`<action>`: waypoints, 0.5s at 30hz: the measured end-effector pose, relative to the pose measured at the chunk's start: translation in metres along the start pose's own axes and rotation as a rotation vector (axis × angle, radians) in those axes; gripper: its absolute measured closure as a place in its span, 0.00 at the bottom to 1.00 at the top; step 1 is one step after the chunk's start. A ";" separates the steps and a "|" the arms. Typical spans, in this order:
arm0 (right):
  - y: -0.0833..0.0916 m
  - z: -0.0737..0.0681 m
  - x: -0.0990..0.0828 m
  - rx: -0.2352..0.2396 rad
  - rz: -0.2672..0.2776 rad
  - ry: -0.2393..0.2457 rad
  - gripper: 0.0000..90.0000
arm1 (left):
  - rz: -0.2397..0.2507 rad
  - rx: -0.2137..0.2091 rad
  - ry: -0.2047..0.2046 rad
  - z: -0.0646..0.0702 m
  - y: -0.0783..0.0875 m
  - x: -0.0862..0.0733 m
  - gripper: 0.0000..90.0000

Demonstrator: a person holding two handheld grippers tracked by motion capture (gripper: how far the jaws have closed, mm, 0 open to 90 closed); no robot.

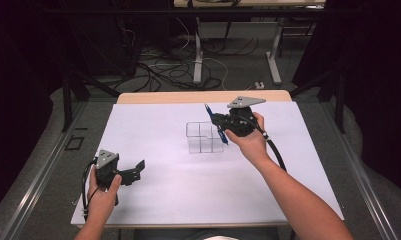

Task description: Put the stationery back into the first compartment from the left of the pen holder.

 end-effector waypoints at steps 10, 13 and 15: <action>-0.020 -0.008 0.016 0.001 0.005 0.013 0.88 | 0.003 -0.001 0.003 0.000 0.000 0.000 0.00; -0.027 -0.010 0.020 0.004 0.009 0.007 0.88 | 0.009 0.001 0.008 0.000 0.000 0.001 0.00; -0.029 -0.011 0.021 0.003 0.007 0.007 0.88 | 0.009 0.000 0.010 0.000 0.000 0.001 0.00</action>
Point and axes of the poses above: each handheld gripper's, and its own axes: y roughly backward along the jaws, x roughly out of its top, z roughly to its right, the point moved 8 cm from there along -y, roughly forward along the jaws, and after that the axes turned 11 degrees about z, right-handed, at the moved point
